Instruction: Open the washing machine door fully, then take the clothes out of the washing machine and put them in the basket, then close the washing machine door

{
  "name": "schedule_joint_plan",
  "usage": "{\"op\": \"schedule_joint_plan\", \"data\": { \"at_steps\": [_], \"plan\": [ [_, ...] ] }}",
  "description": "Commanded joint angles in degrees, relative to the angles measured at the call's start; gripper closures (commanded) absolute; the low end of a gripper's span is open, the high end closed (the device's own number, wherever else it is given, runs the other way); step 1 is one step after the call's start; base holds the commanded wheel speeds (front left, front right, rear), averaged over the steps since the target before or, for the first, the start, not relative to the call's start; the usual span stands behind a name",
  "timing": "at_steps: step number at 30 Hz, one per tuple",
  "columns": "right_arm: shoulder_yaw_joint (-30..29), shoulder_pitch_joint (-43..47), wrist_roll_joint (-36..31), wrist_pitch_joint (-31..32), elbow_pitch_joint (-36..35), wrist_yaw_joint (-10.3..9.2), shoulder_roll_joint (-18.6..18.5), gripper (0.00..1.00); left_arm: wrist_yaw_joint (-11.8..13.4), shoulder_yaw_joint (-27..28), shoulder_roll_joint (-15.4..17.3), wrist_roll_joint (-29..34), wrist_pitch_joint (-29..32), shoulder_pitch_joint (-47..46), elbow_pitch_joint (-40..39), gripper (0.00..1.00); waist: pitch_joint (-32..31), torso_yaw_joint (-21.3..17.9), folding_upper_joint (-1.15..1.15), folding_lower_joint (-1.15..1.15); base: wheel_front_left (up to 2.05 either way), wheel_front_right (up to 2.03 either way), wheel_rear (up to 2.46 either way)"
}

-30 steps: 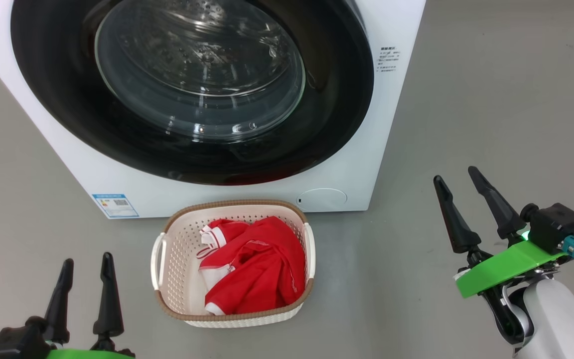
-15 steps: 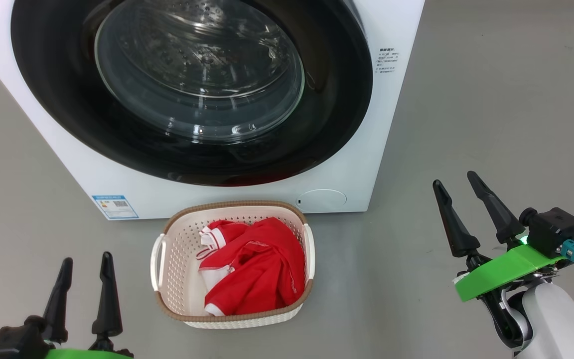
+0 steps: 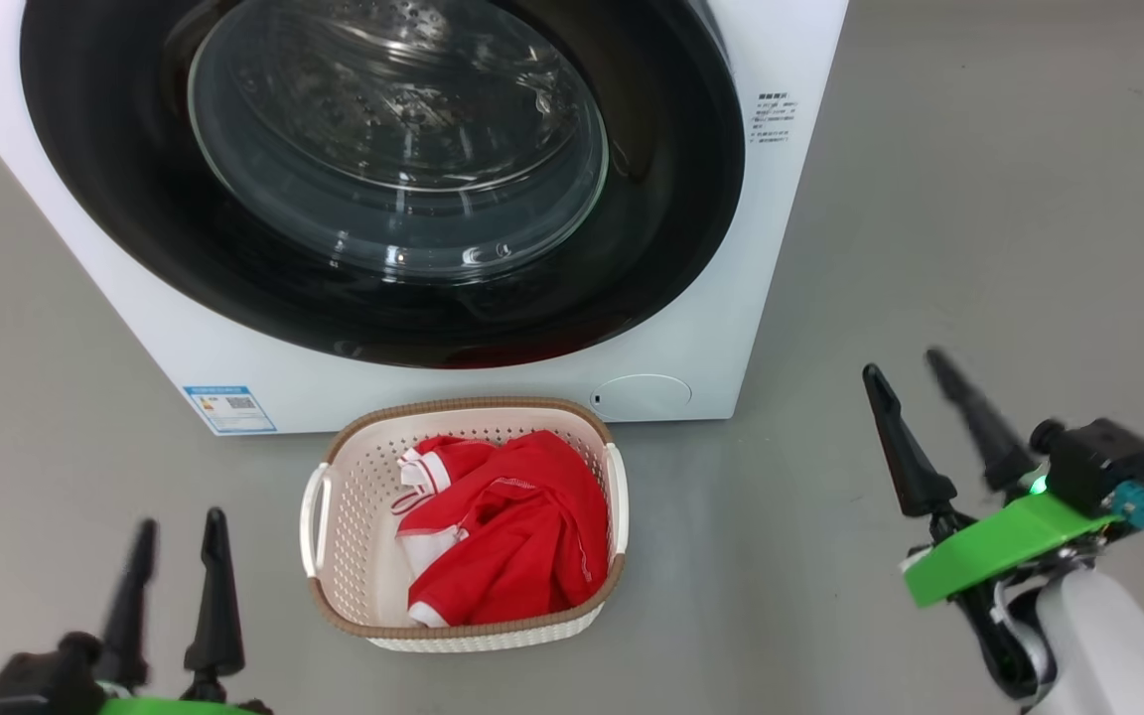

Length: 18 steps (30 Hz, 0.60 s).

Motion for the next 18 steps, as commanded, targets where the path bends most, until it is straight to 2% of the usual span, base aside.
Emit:
{"op": "schedule_joint_plan", "data": {
  "at_steps": [1, 7, 11, 18],
  "plan": [
    [0.17, 0.26, 0.07, 0.03, 0.77, 0.0, 0.25, 1.0, 0.0, -0.07, -0.37, -0.06, 0.02, 0.06, 0.85, 1.0, 0.0, 0.0, 0.0, 0.0, 0.0, 0.0, 0.0],
    [0.33, 2.26, 1.41, 0.45, 2.44, 0.0, 1.27, 1.0, -0.05, -0.25, -1.42, -1.44, 0.42, 0.49, 2.84, 1.0, -0.05, -0.02, 0.0, 0.01, 0.0, 0.0, 0.0],
    [-0.15, 2.64, 3.62, 1.11, 2.25, -0.01, 1.56, 1.0, -0.14, -0.01, -1.44, -3.74, 1.06, 0.36, 3.04, 1.0, -0.37, -0.09, 0.0, 0.13, 0.0, 0.0, 0.0],
    [-1.02, 3.08, 7.45, 2.23, 2.11, -0.02, 2.08, 1.0, -0.28, 0.41, -1.47, -7.72, 2.18, -0.07, 3.53, 1.0, -0.52, -0.18, 0.0, 0.01, 0.0, 0.0, 0.0]
  ]
}}
